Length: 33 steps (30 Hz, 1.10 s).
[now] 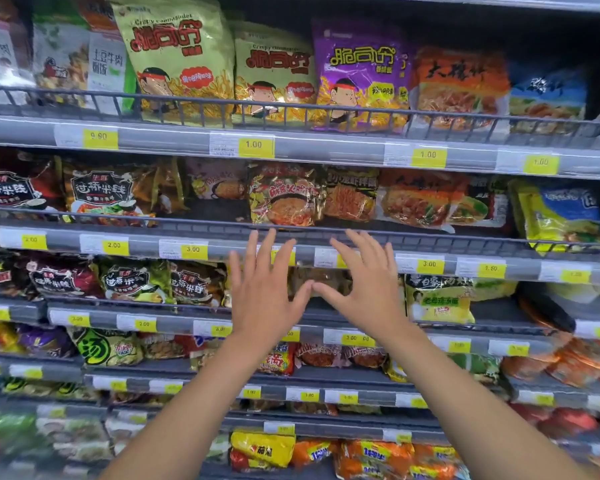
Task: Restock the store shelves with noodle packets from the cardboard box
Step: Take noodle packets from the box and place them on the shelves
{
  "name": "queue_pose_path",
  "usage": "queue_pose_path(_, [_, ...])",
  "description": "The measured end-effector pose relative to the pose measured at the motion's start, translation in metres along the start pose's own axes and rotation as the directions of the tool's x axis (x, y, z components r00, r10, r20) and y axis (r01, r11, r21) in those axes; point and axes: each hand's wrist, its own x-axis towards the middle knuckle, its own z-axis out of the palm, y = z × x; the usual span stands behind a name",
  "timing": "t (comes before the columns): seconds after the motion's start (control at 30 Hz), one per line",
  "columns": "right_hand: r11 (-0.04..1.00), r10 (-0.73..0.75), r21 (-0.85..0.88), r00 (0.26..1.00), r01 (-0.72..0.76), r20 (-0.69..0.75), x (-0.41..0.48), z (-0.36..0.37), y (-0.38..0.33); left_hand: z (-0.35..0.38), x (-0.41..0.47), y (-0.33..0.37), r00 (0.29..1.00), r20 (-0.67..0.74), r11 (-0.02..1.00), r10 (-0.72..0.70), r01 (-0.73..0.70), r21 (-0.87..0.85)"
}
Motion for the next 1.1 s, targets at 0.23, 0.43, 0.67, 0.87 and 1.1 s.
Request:
queue_pose_path(0.23, [0.989,-0.059,0.139,0.998,0.053,0.038,-0.060,0.016,0.041,0.024,-0.063,0.043,1.000,0.015,1.000,0.008,-0.008,0.005])
queue_pose_path(0.43, [0.977,-0.083,0.207,0.980,0.044,0.182,-0.127,0.059,0.061,0.060,-0.138,0.053,0.987,0.143,0.997,-0.080,0.083,-0.012])
queue_pose_path(0.67, [0.977,0.000,0.193,0.909,-0.089,0.416,-0.209,0.116,0.084,0.115,-0.224,0.036,0.917,0.370,0.987,-0.151,0.161,0.005])
queue_pose_path(0.87, [0.970,0.112,0.118,0.827,-0.210,0.551,-0.285,0.178,0.112,0.178,-0.297,0.002,0.802,0.561,0.970,-0.206,0.242,0.010])
queue_pose_path(1.1, [0.867,0.298,0.039,0.580,-0.496,0.758,-0.386,0.257,0.137,0.264,-0.377,-0.028,0.563,0.806,0.966,-0.185,0.253,0.044])
